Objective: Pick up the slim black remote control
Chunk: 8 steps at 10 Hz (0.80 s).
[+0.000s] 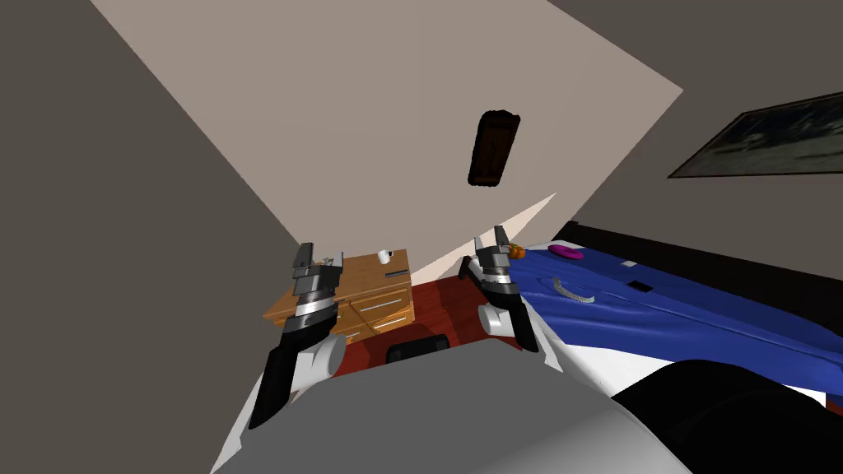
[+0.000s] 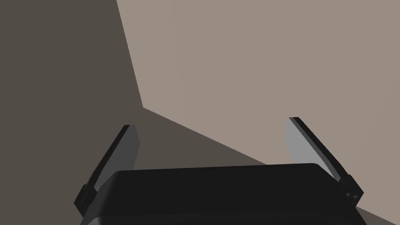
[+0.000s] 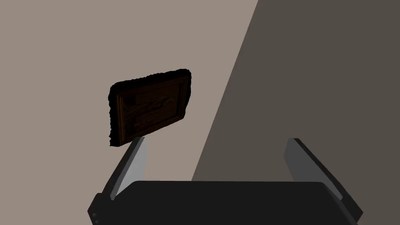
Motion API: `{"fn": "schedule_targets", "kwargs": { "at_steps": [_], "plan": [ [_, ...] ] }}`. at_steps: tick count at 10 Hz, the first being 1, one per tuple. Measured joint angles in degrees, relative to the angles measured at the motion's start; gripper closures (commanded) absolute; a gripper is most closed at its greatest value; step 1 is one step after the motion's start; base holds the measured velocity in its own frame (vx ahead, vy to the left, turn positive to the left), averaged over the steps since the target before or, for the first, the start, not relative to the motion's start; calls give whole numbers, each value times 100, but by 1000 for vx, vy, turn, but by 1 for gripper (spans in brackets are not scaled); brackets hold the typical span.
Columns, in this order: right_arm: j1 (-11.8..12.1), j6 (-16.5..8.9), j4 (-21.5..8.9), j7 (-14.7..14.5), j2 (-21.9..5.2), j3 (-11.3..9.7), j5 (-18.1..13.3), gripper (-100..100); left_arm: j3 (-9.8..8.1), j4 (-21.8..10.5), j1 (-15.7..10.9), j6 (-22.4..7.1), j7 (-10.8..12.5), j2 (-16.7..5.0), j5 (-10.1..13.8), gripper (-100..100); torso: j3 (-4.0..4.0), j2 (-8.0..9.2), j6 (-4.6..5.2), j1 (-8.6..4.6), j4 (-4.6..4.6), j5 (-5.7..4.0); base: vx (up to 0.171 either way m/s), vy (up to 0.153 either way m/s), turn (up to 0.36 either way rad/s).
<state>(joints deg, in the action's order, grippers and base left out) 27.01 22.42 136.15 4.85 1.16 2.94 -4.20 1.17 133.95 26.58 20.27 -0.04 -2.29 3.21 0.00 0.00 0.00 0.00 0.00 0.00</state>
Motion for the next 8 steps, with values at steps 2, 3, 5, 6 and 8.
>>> {"fn": "schedule_targets", "kwargs": {
  "at_steps": [2,3,5,6,8],
  "plan": [
    [0,0,0,0,1,-1,0,0,42,33,107,-180,53,-237,11,-100,-4,-7,1,-54,-2,-12,31,-169,-81],
    [0,0,0,0,2,-2,0,0,67,86,157,-318,73,-306,14,-100,-7,-12,1,-68,-3,-15,25,-172,-90],
    [0,0,0,0,1,-1,0,0,89,127,217,-631,119,-414,35,-100,-5,-8,1,-61,-2,-14,32,-154,-99],
    [0,0,0,0,1,-1,0,0,104,139,261,-797,140,-456,47,-100,-8,-13,1,-63,-3,-14,67,-186,-126],
    [1,0,1,0,1,-1,0,0,93,192,365,-1076,198,-538,93,-100,-10,-16,0,-51,-4,-13,42,-110,-41]
  ]
}}
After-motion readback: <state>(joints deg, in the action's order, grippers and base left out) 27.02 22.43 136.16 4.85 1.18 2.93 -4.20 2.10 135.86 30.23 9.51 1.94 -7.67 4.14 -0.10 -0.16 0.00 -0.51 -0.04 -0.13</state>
